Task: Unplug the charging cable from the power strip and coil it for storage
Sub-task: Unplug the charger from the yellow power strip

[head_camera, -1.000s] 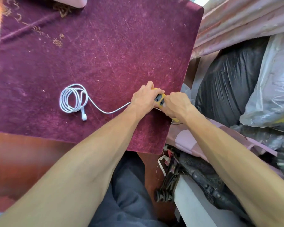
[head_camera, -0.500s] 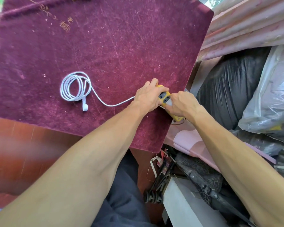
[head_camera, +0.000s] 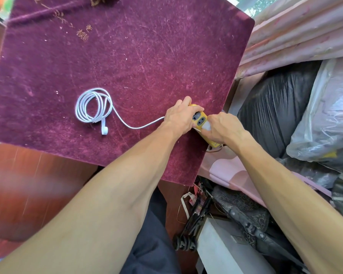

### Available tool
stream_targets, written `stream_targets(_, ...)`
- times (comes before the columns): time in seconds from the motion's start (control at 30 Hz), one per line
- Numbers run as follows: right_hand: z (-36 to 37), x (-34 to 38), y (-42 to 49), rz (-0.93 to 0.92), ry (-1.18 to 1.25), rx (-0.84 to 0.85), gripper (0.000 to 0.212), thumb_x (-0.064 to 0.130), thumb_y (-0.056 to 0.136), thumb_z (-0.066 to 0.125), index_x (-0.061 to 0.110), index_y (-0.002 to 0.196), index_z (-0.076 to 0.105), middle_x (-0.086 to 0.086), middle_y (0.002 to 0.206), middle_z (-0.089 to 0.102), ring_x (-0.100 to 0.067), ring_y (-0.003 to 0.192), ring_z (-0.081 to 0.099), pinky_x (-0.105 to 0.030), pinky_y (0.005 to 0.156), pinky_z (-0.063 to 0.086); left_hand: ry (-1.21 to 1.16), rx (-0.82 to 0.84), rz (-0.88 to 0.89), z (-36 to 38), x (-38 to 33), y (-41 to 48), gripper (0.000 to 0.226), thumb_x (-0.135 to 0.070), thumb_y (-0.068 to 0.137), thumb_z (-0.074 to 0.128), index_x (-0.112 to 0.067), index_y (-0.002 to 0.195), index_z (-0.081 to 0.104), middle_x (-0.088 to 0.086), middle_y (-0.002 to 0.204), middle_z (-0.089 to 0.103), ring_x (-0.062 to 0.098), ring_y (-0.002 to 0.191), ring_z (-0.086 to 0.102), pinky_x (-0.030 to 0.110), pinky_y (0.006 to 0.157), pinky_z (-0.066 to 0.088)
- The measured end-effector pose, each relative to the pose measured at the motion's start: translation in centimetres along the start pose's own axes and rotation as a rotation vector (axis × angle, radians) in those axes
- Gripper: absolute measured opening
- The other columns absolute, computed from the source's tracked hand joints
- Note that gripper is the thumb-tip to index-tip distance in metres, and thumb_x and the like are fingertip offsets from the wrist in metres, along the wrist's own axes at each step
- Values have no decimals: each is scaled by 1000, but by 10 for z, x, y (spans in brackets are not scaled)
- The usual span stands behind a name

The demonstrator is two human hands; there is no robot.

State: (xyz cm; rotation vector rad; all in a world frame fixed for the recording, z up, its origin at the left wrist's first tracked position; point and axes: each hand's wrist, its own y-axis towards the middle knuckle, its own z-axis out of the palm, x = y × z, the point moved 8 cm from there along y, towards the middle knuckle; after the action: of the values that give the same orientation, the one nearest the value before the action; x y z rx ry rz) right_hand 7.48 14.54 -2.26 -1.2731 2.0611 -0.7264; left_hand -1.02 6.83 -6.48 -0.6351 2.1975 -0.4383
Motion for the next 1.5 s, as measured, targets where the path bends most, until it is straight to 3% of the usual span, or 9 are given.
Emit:
stream_targets(0.2,-16,1,-85,254,882,-37,29,47,100,61,19,106,61,0,95,69,-27,86,65,-34,59,42,-170,-172,-42,-63,-19,-59,47,-26,102,52,-20,149,49,7,133,59,25,119,53,40,106,43)
stream_targets(0.3,-56,21,-157,236,1217,-226,19,48,94,70,35,105,61,16,95,67,-5,86,64,-30,67,49,-738,-9,-228,-89,-30,-130,39,-44,105,46,-18,127,64,4,106,74,14,85,67,32,80,55)
stream_targets(0.4,-92,48,-226,200,1355,-322,38,62,81,77,42,102,53,16,93,71,1,84,67,-31,70,55,-1121,178,-307,-114,-54,-203,45,-48,105,44,-12,113,71,11,93,76,14,71,69,23,60,55)
stream_targets(0.67,-155,87,-322,-7,1468,-550,36,51,75,83,37,102,63,19,94,74,2,78,69,-9,64,50,-895,88,-40,-186,-102,-325,31,-28,93,69,-2,107,76,15,93,78,13,76,64,24,72,52)
stream_targets(0.87,-157,71,-346,-66,1462,-575,41,68,72,76,43,103,68,19,74,66,1,62,54,-18,62,45,-958,-23,-10,-205,-103,-353,23,-13,101,60,0,114,74,23,101,77,21,86,66,30,79,52)
stream_targets(1.03,-164,52,-356,-108,1344,-583,35,71,81,65,41,97,73,20,70,63,-1,55,48,-15,59,40,-1072,-69,29,-213,-106,-358,16,-21,91,71,-12,101,81,9,91,79,20,80,68,24,74,56)
stream_targets(1.2,-172,73,-350,-234,1266,-495,32,56,98,62,26,89,68,-1,75,69,1,57,50,-20,59,42,-936,-44,134,-209,-120,-365,33,-42,93,72,-15,110,78,9,104,80,19,96,73,31,90,58)
stream_targets(1.33,-174,85,-348,-261,1270,-515,37,54,101,56,21,87,65,7,64,55,0,59,46,-22,59,41,-1027,-108,106,-206,-114,-369,36,-38,91,70,-8,110,78,19,107,78,27,98,72,42,94,57)
stream_targets(1.5,-179,91,-354,-355,1271,-577,33,49,103,57,21,90,68,-9,77,64,-3,64,49,-32,65,44,-1069,-136,84,-205,-110,-371,39,-32,90,69,-1,113,75,25,111,75,32,103,72,42,96,57)
